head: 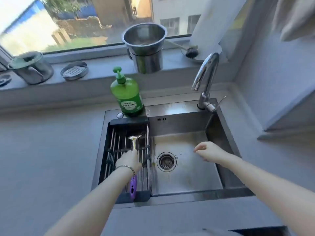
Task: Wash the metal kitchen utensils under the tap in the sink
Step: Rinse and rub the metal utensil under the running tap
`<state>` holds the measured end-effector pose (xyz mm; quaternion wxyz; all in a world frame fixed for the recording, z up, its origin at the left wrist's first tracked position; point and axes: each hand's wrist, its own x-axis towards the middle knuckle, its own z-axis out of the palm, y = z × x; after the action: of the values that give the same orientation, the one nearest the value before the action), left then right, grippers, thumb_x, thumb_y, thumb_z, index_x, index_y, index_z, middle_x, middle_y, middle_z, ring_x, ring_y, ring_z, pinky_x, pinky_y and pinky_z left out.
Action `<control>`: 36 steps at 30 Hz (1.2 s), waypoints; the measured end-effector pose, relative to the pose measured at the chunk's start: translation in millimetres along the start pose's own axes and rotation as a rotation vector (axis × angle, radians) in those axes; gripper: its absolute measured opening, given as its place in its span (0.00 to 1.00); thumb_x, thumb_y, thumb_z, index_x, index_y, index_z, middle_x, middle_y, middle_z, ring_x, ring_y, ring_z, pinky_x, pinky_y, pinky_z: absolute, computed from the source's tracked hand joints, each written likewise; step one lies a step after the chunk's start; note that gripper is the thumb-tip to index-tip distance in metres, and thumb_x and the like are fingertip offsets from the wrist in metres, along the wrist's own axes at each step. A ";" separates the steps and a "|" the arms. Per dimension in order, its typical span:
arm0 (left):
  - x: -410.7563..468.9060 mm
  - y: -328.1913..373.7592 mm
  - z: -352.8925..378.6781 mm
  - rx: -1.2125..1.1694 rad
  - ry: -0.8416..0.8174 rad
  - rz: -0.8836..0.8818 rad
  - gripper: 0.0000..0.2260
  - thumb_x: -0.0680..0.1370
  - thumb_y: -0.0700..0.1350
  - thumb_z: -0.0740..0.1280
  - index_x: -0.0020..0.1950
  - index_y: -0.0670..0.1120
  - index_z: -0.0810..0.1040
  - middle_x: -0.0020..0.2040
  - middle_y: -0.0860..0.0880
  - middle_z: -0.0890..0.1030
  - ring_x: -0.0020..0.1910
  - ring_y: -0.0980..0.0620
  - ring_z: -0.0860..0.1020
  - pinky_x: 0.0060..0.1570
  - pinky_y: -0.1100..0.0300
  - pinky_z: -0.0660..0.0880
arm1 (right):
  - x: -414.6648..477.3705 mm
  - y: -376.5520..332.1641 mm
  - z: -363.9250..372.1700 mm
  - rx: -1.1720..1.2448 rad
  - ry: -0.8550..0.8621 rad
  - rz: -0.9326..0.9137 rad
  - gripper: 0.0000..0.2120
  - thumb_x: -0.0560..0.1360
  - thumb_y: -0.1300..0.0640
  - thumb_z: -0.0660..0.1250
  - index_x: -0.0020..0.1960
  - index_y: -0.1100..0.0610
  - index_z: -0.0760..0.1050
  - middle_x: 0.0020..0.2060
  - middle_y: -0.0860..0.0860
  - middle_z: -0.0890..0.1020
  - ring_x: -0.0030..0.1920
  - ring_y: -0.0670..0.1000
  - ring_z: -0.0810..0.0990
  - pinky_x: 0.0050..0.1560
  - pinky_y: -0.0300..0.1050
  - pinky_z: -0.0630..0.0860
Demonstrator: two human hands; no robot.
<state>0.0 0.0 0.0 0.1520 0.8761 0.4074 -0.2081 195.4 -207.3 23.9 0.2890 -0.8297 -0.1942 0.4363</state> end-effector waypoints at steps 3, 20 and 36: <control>1.0 -3.0 24.5 0.202 -0.108 0.019 0.14 0.76 0.46 0.62 0.61 0.46 0.69 0.60 0.47 0.73 0.57 0.46 0.72 0.51 0.53 0.75 | 2.0 9.8 4.9 -0.012 -0.014 0.044 0.10 0.76 0.62 0.59 0.53 0.61 0.77 0.36 0.49 0.75 0.33 0.45 0.72 0.30 0.32 0.70; -17.2 -4.4 -59.8 0.300 0.228 0.012 0.06 0.74 0.46 0.61 0.42 0.44 0.71 0.37 0.48 0.69 0.36 0.47 0.70 0.36 0.56 0.67 | 20.7 47.2 1.7 0.062 -0.093 0.103 0.07 0.77 0.59 0.59 0.46 0.51 0.75 0.40 0.48 0.76 0.39 0.47 0.76 0.46 0.42 0.73; 27.1 128.2 -62.1 -0.362 0.017 0.102 0.06 0.72 0.45 0.62 0.45 0.44 0.71 0.36 0.47 0.77 0.33 0.47 0.74 0.29 0.60 0.66 | 115.2 -34.2 -141.7 0.431 0.301 0.332 0.26 0.76 0.38 0.53 0.50 0.62 0.70 0.34 0.54 0.74 0.30 0.50 0.74 0.30 0.39 0.70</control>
<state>130.3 -35.0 53.0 0.3141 0.8557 0.3946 -0.1161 374.1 -159.1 39.7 0.4085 -0.8250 0.0857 0.3810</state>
